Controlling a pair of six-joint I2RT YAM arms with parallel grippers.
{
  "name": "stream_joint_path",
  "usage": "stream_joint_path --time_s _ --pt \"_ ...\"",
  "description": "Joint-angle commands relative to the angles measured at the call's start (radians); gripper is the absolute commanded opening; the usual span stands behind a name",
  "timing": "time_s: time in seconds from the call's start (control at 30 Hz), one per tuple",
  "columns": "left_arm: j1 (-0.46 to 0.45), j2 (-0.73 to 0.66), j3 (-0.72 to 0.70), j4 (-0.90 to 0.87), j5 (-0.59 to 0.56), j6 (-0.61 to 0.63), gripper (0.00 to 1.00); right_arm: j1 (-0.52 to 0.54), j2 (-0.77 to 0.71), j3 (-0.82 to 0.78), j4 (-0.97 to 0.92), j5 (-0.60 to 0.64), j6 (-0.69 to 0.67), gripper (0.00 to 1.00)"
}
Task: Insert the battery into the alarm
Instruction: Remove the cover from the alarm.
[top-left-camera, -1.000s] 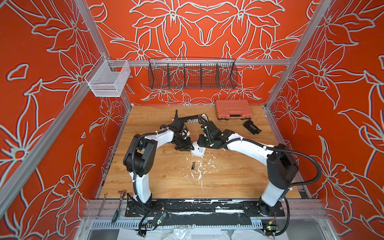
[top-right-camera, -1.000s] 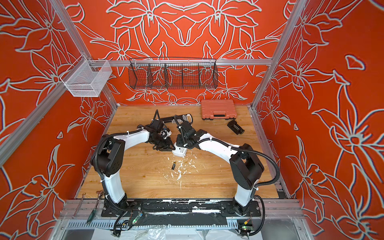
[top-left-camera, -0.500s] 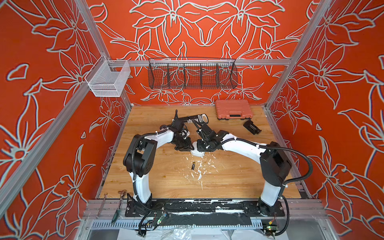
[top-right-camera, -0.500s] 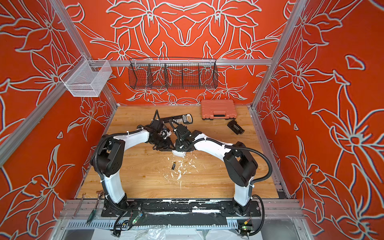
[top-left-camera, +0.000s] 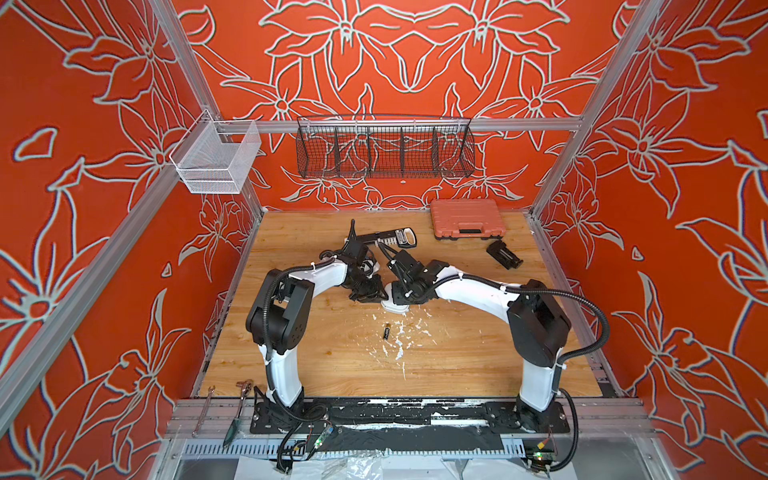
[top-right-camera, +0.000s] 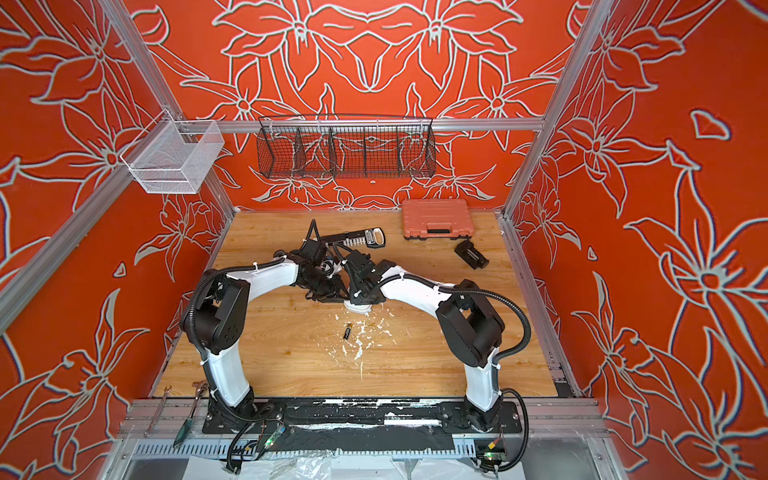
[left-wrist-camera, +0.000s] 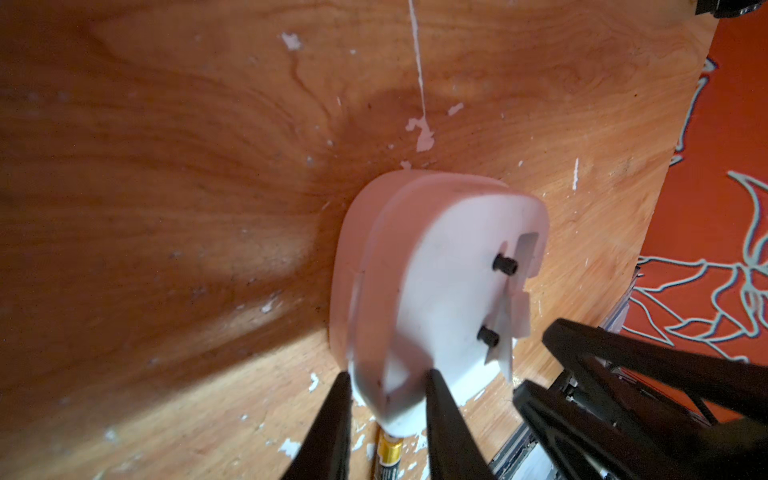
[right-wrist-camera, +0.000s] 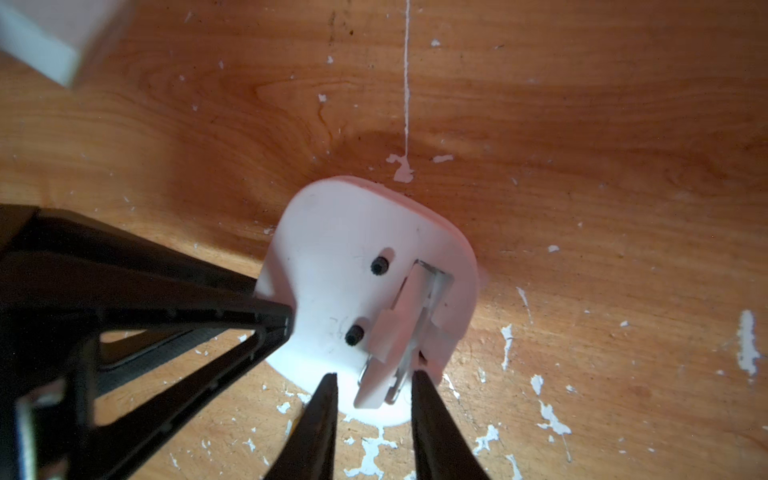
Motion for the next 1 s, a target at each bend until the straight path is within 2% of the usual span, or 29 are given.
stream_joint_path --time_s 0.0,0.37,0.57,0.97 --pt "-0.022 0.055 -0.054 -0.051 -0.086 0.006 0.27 0.009 0.029 0.028 -0.026 0.035 -0.007 0.32" --pt "-0.022 0.055 -0.056 -0.048 -0.083 0.003 0.27 0.019 0.063 0.072 -0.053 0.036 -0.024 0.35" --pt "-0.022 0.058 -0.054 -0.049 -0.085 0.005 0.28 0.019 0.073 0.092 -0.091 0.056 -0.021 0.27" --pt "-0.022 0.059 -0.043 -0.057 -0.085 0.006 0.27 0.019 0.046 0.094 -0.141 0.087 -0.026 0.20"
